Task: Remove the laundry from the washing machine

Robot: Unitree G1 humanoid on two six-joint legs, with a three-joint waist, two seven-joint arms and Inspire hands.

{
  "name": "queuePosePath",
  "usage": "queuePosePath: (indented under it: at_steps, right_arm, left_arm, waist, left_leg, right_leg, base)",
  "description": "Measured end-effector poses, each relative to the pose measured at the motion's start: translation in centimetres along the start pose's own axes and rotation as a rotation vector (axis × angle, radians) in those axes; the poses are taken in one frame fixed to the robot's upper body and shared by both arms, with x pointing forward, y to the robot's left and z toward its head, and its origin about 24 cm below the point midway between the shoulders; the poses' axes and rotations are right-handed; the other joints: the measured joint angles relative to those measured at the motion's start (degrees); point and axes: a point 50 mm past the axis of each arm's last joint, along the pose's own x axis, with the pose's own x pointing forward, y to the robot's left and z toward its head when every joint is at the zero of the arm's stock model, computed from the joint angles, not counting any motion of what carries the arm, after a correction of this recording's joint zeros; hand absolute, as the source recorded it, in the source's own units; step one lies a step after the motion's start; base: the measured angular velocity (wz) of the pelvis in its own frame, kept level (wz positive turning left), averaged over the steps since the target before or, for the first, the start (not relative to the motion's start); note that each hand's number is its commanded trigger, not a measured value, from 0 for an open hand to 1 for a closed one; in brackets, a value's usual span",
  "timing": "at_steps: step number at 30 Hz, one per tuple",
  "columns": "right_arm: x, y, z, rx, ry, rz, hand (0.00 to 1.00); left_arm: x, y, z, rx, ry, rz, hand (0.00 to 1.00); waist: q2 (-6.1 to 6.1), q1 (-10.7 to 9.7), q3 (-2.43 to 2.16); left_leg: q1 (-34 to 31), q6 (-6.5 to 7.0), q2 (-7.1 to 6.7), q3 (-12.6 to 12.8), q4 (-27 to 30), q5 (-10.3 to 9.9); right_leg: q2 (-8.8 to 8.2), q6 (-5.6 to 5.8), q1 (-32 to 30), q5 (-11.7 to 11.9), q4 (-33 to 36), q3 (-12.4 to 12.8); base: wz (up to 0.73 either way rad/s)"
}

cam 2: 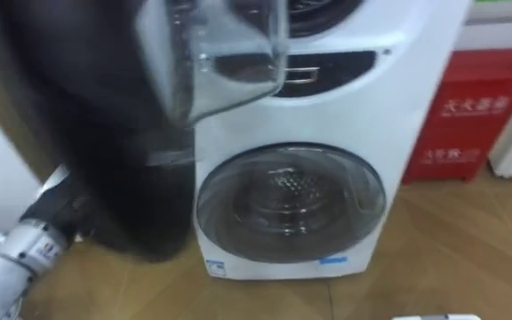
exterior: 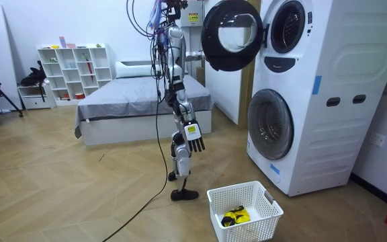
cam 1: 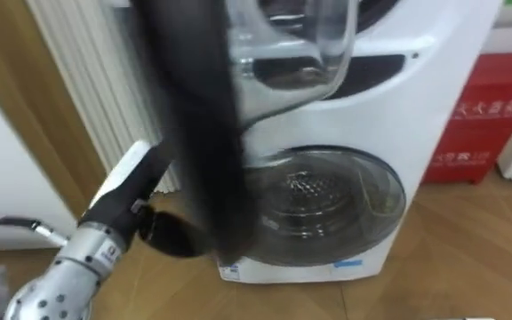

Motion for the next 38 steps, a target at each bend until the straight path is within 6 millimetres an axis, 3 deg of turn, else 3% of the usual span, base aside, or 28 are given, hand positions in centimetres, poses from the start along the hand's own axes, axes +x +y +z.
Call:
queuePosePath:
  at_steps: [5, 7, 12, 18, 22, 24, 26, 27, 29, 30, 32, 33, 35, 38]
  right_arm:
    - [0.1, 0.5, 0.2, 0.011, -0.004, 0.009, 0.00]
    - [0.1, 0.6, 0.2, 0.002, -0.004, 0.009, 0.00]
    - [0.1, 0.9, 0.4, 0.000, -0.013, 0.005, 0.00]
    - [0.2, 1.4, 0.7, -0.005, -0.025, 0.020, 0.00]
    - [0.3, 1.9, 0.8, 0.000, -0.028, 0.033, 0.00]
    - [0.3, 2.4, 0.7, 0.012, -0.024, 0.045, 0.00]
    - [0.3, 3.1, 0.4, 0.026, -0.012, 0.059, 0.00]
    - [0.3, 3.3, 0.4, 0.029, -0.013, 0.063, 0.00]
    - [0.3, 4.0, 0.2, 0.051, -0.005, 0.077, 0.00]
    - [0.3, 4.1, 0.1, 0.051, -0.003, 0.079, 0.00]
    - [0.3, 4.3, 0.2, 0.074, -0.006, 0.084, 0.00]
    - [0.3, 4.3, 0.1, 0.077, -0.005, 0.086, 0.00]
    - [0.3, 4.6, 0.2, 0.084, -0.008, 0.095, 0.00]
    - [0.2, 4.6, 0.0, 0.085, -0.013, 0.094, 0.00]
  left_arm:
    - [0.6, -1.5, 3.6, -0.090, -0.233, -0.141, 0.00]
    - [0.6, -2.1, 3.9, -0.107, -0.259, -0.182, 0.00]
    - [0.8, -3.8, 4.1, -0.129, -0.273, -0.266, 0.00]
    - [1.7, -5.0, 2.3, -0.197, -0.213, -0.272, 0.00]
    - [2.1, -5.8, -0.6, -0.244, -0.093, -0.249, 0.00]
    - [1.6, -6.4, -3.1, -0.267, 0.009, -0.217, 0.00]
    - [-0.4, -8.3, -8.0, -0.318, 0.234, -0.180, 0.00]
    - [-1.2, -8.8, -9.2, -0.324, 0.294, -0.175, 0.00]
    - [-4.9, -10.8, -14.2, -0.330, 0.564, -0.149, 0.00]
    - [-6.1, -11.3, -15.4, -0.324, 0.632, -0.141, 0.00]
    - [-10.9, -12.9, -19.2, -0.336, 0.897, -0.099, 0.00]
    - [-12.1, -13.2, -20.0, -0.339, 0.957, -0.086, 0.00]
    - [-16.7, -13.8, -22.2, -0.356, 1.160, -0.003, 0.00]
    - [-21.6, -13.7, -23.4, -0.376, 1.361, 0.140, 0.00]
  waist:
    - [0.03, -0.97, -0.32]
    - [0.04, -1.07, -0.57]
    - [-0.07, -2.53, -0.51]
    - [-0.85, -2.87, 0.12]
    - [-1.66, -2.66, 0.60]
    - [-2.47, -2.78, 0.43]
    - [-3.48, -2.65, 0.11]
    - [-3.71, -2.50, -0.03]
    - [-4.64, -1.06, -0.23]
    - [-4.88, -0.75, -0.31]
    - [-5.31, 0.28, -0.56]
    - [-5.33, 0.63, -0.58]
    - [-5.15, 1.86, -0.48]
    - [-4.78, 3.53, -0.31]
  left_leg:
    - [1.07, -1.09, 0.80, 0.71, -0.70, -0.11]
    - [1.82, -1.45, 1.01, 1.21, -1.15, -0.11]
    - [2.73, -2.11, 1.57, 1.46, -1.22, -0.38]
    - [4.01, -2.67, 2.02, 2.18, -1.28, -0.63]
    - [3.94, -3.01, 2.28, 2.85, -1.32, -0.70]
    - [4.03, -3.29, 2.48, 3.06, -1.44, -0.69]
    - [4.14, -3.77, 2.92, 3.12, -1.47, -0.79]
    - [4.15, -3.89, 2.99, 3.16, -1.48, -0.79]
    - [4.87, -4.48, 3.26, 3.23, -1.69, -1.00]
    - [5.04, -4.64, 3.39, 3.23, -1.76, -1.10]
    - [5.44, -5.04, 3.93, 3.19, -1.88, -1.35]
    - [5.59, -5.11, 3.91, 3.19, -1.89, -1.40]
    - [6.23, -5.41, 4.07, 3.05, -2.18, -1.58]
    - [7.38, -5.66, 4.37, 3.05, -2.69, -1.85]
  right_leg:
    - [0.96, -0.20, 0.24, -0.34, -0.66, 0.03]
    - [1.20, -0.67, 0.49, -0.62, -0.63, 0.03]
    - [1.74, -1.12, 1.23, -0.90, -0.74, 0.06]
    - [2.09, -1.77, 2.11, -1.41, -0.71, 0.00]
    - [2.37, -2.19, 1.84, -1.67, -0.74, 0.19]
    - [2.59, -2.50, 1.83, -1.87, -0.73, 0.10]
    - [3.12, -2.61, 1.88, -1.93, -0.76, 0.03]
    - [3.25, -2.62, 1.89, -1.93, -0.75, 0.11]
    - [3.88, -2.66, 1.88, -1.94, -0.78, 0.18]
    - [4.06, -2.69, 1.96, -1.94, -0.78, 0.11]
    - [4.48, -2.80, 2.14, -1.98, -0.76, -0.02]
    - [4.58, -2.80, 2.21, -1.98, -0.74, -0.02]
    - [4.81, -2.98, 2.41, -2.09, -0.80, 0.10]
    - [4.96, -3.42, 3.19, -2.40, -0.89, 0.08]
  base:
    - [-0.10]
    - [-0.19]
    - [-0.05]
    - [-0.07]
    - [-0.09]
    - [-0.07]
    - [-0.05]
    - [-0.06]
    - [-0.15]
    - [-0.16]
    - [-0.07]
    - [-0.07]
    - [-0.10]
    - [-0.09]
